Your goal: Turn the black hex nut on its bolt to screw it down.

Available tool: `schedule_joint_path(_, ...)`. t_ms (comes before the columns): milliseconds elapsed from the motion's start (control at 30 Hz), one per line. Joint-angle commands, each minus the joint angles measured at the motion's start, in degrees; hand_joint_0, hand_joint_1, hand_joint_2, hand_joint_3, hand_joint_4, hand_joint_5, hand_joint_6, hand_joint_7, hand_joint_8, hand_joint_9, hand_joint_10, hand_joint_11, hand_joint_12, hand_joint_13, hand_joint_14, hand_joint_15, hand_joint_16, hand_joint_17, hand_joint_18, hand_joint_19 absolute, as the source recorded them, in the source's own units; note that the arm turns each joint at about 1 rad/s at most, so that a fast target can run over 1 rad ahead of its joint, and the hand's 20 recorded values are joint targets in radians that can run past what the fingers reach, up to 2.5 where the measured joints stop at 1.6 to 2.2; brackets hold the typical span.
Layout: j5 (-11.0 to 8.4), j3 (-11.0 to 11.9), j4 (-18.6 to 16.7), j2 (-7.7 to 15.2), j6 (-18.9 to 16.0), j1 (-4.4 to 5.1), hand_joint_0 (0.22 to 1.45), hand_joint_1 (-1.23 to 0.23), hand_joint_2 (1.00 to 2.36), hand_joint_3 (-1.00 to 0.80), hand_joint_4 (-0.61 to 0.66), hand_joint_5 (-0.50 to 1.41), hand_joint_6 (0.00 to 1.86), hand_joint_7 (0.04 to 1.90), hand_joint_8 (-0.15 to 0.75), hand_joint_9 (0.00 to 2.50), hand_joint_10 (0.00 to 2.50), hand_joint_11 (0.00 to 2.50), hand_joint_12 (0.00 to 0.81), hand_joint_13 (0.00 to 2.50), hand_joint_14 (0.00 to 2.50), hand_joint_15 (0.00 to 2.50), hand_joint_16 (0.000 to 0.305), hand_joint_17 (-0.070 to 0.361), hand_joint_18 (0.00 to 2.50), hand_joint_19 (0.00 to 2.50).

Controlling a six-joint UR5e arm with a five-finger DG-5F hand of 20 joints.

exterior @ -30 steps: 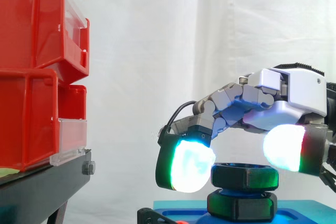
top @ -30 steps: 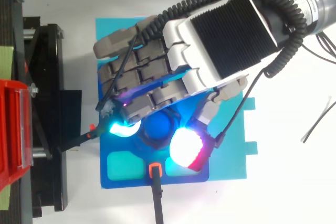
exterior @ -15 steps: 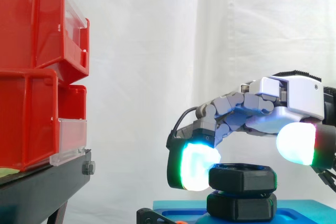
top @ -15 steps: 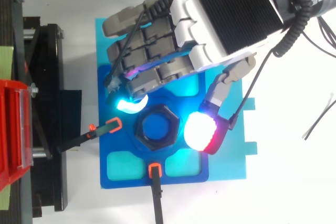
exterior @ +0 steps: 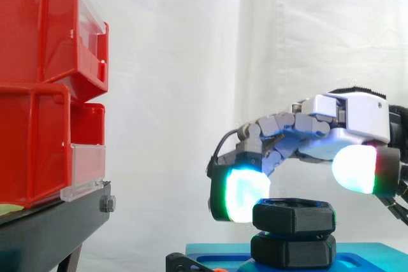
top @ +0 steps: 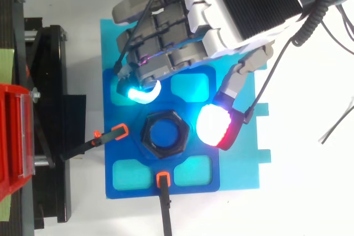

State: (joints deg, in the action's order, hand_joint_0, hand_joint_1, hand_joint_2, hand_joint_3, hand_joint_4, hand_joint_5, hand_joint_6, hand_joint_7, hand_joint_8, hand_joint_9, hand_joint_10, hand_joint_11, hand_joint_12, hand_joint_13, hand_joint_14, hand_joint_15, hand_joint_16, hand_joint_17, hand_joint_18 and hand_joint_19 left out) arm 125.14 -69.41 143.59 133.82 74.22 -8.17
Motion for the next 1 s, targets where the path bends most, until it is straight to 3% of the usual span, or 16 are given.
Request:
schedule_joint_path(0,0.02,0.5,-0.5,0.04,-0.74,0.43,0.4,-0.23,1.0,-0.5,0.22,-0.09,0.5,1.19,0.274,0.82,0.01,0.3,0.306,0.7,0.01,0.24,0.039,0.088,0.4,0.17)
schedule_joint_path(300,-0.6,1.12,-2.43,-0.05,-1.45,2.37,0.42,-0.23,1.0,-0.5,0.21,-0.09,0.5,1.18,0.268,0.84,0.01,0.29,0.298,0.7,0.01,0.26,0.037,0.082,0.4,0.19)
schedule_joint_path(433,-2.79,1.12,-3.49,0.04,-1.53,4.21,0.42,-0.23,1.0,-0.5,0.21,-0.09,0.5,1.18,0.268,0.84,0.01,0.29,0.295,0.7,0.01,0.25,0.036,0.081,0.4,0.19)
schedule_joint_path(667,-3.41,1.03,-3.93,0.04,-2.32,5.44,0.43,-0.24,1.0,-0.5,0.2,-0.09,0.5,1.17,0.268,0.84,0.01,0.3,0.294,0.71,0.01,0.26,0.035,0.08,0.4,0.2)
schedule_joint_path(700,-3.94,1.12,-3.75,0.04,-2.32,6.14,0.43,-0.24,1.0,-0.5,0.2,-0.09,0.5,1.17,0.268,0.84,0.01,0.3,0.292,0.71,0.01,0.25,0.035,0.079,0.4,0.2)
schedule_joint_path(967,-6.05,1.12,-2.79,0.04,-2.15,7.37,0.44,-0.24,1.0,-0.5,0.18,-0.1,0.5,1.13,0.263,0.83,0.01,0.3,0.29,0.71,0.01,0.25,0.035,0.078,0.41,0.2)
